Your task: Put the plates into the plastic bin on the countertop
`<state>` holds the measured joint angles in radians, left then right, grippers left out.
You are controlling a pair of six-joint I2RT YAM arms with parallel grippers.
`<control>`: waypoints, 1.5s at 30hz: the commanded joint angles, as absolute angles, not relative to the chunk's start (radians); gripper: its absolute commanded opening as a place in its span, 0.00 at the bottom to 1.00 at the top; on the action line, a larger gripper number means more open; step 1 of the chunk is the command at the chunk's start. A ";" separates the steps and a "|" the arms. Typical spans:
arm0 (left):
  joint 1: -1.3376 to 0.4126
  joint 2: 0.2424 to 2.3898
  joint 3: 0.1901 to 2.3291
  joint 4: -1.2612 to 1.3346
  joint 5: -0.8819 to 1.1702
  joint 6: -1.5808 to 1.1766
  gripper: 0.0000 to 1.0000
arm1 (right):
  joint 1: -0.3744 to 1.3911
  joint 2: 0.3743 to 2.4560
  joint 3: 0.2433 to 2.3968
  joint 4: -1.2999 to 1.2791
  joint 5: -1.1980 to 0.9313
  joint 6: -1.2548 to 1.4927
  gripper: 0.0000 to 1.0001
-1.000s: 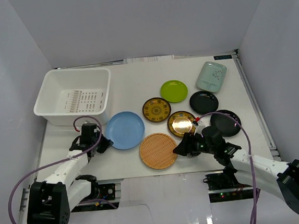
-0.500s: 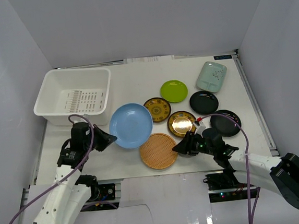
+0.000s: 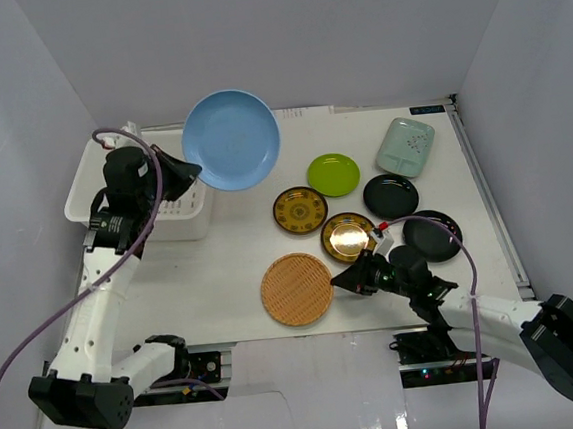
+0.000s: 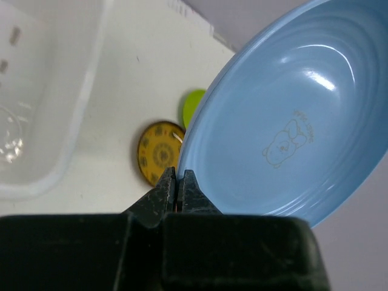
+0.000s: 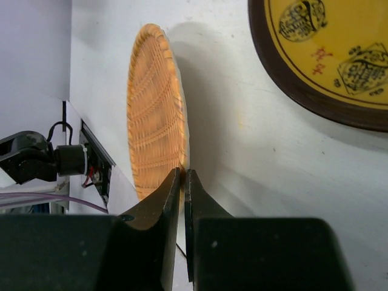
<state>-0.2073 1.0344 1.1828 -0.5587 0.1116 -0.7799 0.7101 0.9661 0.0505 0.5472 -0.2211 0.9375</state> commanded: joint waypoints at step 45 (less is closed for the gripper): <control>0.209 1.215 1.150 -0.413 0.132 -0.658 0.86 | 0.723 0.881 0.640 0.062 -0.128 0.594 0.08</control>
